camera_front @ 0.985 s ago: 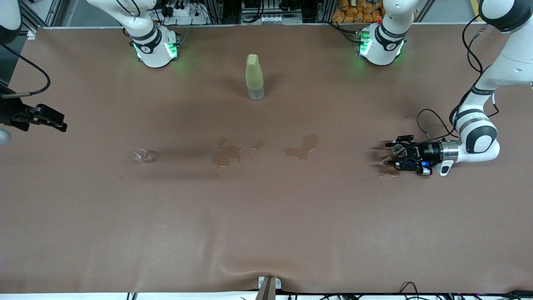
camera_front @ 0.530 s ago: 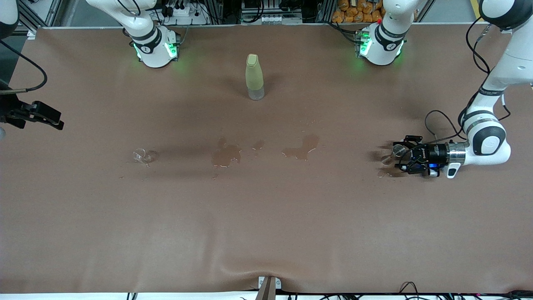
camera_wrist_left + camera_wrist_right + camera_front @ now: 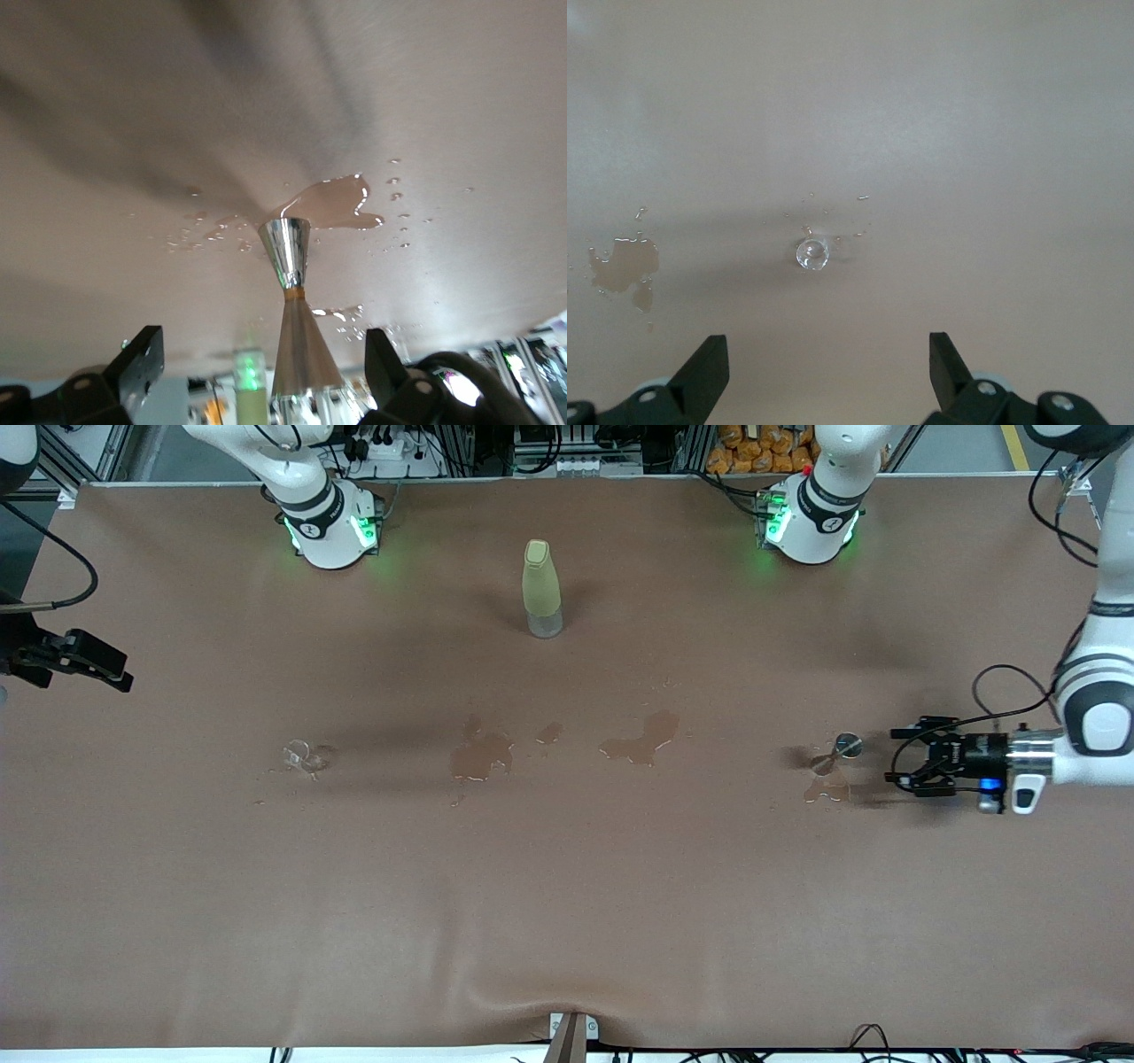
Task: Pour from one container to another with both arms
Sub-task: 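Open the left gripper and lift it off the jigger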
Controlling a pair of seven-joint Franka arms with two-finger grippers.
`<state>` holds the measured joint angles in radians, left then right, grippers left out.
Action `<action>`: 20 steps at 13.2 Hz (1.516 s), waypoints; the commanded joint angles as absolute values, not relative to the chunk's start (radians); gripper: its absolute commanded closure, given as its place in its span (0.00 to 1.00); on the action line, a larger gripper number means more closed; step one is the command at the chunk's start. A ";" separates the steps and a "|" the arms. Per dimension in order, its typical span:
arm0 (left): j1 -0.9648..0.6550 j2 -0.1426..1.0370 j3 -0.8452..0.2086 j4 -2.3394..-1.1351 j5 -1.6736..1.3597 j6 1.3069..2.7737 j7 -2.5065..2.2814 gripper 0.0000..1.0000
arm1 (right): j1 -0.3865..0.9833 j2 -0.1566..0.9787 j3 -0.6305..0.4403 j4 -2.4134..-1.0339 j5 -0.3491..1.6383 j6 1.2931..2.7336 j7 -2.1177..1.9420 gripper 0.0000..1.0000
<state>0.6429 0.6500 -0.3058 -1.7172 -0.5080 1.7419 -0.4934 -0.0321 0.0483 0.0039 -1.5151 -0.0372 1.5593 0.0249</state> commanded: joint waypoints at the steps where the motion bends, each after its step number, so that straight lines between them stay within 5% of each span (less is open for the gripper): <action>1: 0.637 0.507 -0.301 -1.726 -0.396 1.740 -0.509 0.00 | -0.032 0.021 0.003 -1.543 -0.021 1.565 0.037 0.00; 10: 0.630 0.183 -0.466 -1.638 -0.166 1.717 -0.497 0.00 | -0.035 0.020 0.002 -1.543 0.049 1.552 0.034 0.00; 20: 0.630 0.149 -0.656 -1.546 0.063 1.770 -0.292 0.00 | -0.038 0.023 0.003 -1.537 0.046 1.525 0.040 0.00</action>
<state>0.6256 0.1529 -0.6236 -1.5550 0.0291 1.7501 -0.3172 -0.0327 0.0482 0.0015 -1.5180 0.0353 1.5331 0.0271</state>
